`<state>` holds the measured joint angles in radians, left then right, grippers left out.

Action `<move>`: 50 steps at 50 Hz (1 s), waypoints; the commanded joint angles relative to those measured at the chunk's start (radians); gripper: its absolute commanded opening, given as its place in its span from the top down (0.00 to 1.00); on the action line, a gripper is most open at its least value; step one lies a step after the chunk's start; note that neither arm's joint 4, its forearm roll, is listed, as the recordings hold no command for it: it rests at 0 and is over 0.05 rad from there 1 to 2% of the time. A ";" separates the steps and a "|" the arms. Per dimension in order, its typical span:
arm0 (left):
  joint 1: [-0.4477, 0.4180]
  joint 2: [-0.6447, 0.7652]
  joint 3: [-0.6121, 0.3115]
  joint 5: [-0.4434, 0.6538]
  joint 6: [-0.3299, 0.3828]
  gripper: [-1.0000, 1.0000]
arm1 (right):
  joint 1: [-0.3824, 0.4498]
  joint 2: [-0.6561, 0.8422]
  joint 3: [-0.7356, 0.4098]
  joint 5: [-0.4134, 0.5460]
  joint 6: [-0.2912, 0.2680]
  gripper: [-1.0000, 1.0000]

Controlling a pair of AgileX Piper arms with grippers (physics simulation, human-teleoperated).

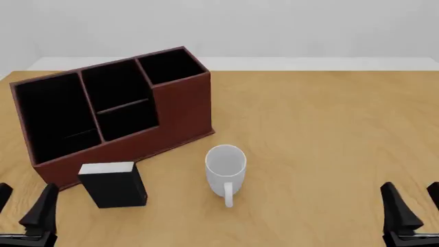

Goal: Pick up the book and place it in the front compartment of the caddy.

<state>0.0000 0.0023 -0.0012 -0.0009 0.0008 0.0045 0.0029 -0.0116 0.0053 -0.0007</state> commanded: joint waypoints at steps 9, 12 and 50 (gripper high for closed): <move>-0.008 0.016 -0.005 -0.011 0.003 0.00 | 0.004 0.002 0.005 -0.003 0.005 0.00; -0.009 0.011 -0.008 -0.007 0.001 0.00 | 0.004 0.003 0.006 -0.004 0.005 0.00; -0.158 0.410 -0.413 0.083 -0.038 0.00 | 0.006 0.000 0.007 -0.008 0.015 0.00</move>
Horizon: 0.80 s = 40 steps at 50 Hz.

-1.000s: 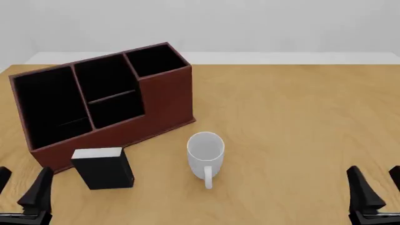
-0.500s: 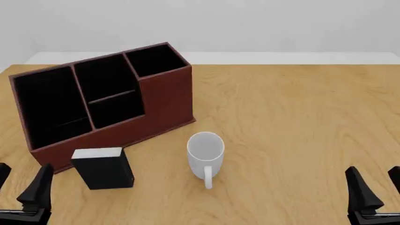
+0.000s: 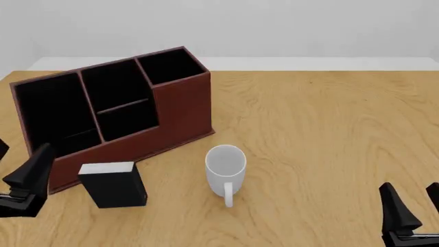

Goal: Pick up the book and place it in the front compartment of the caddy.

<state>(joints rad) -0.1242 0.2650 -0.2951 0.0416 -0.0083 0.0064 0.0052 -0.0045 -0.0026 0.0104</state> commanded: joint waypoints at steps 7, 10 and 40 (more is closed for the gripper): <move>-0.103 0.199 -0.226 0.128 -0.006 0.00 | 0.013 -0.002 0.001 0.001 0.003 0.00; -0.134 0.223 -0.276 0.181 0.014 0.00 | 0.018 -0.002 0.001 0.002 0.003 0.00; -0.371 0.567 -0.910 0.781 0.246 0.00 | 0.039 -0.004 -0.001 -0.003 -0.025 0.00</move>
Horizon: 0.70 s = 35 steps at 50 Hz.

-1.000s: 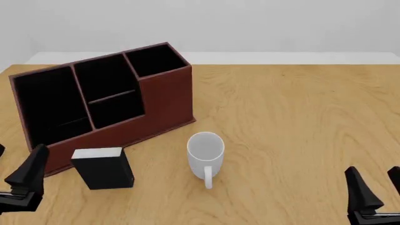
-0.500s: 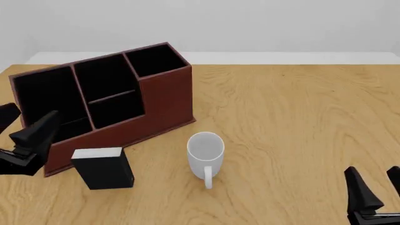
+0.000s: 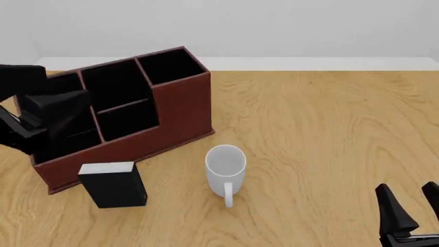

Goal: Pick up the book and place it in the front compartment of the caddy.

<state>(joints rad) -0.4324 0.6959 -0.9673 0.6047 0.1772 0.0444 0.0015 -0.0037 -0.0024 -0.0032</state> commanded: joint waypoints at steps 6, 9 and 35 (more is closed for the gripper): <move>-0.101 0.218 -0.372 0.355 0.113 0.00 | 0.000 0.000 -0.002 -0.004 -0.016 0.00; -0.120 0.255 -0.444 0.416 0.101 0.00 | 0.002 0.000 -0.002 -0.004 -0.016 0.00; -0.274 0.357 -0.400 0.615 0.285 0.00 | 0.006 0.001 0.001 -0.005 -0.019 0.00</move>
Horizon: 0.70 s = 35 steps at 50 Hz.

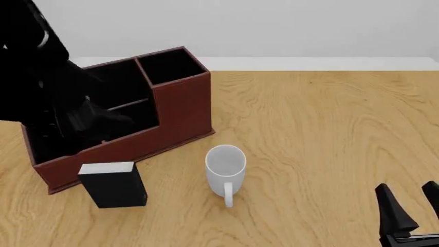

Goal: Pick up the book and place it in the front compartment of the caddy.

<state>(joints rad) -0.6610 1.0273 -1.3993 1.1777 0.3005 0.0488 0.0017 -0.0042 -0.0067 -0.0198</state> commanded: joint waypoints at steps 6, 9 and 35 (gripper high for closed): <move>-0.045 0.039 0.098 0.042 0.249 0.00 | 0.008 0.000 0.002 0.000 -0.007 0.00; -0.028 0.043 0.118 0.042 0.311 0.00 | 0.012 0.001 0.002 -0.001 -0.010 0.00; 0.272 0.109 0.238 0.042 0.695 0.00 | 0.014 0.001 0.002 0.000 -0.003 0.00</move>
<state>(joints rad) -0.4805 1.1276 -1.2151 1.2188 0.8616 0.0630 0.0027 -0.0018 -0.0063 -0.0250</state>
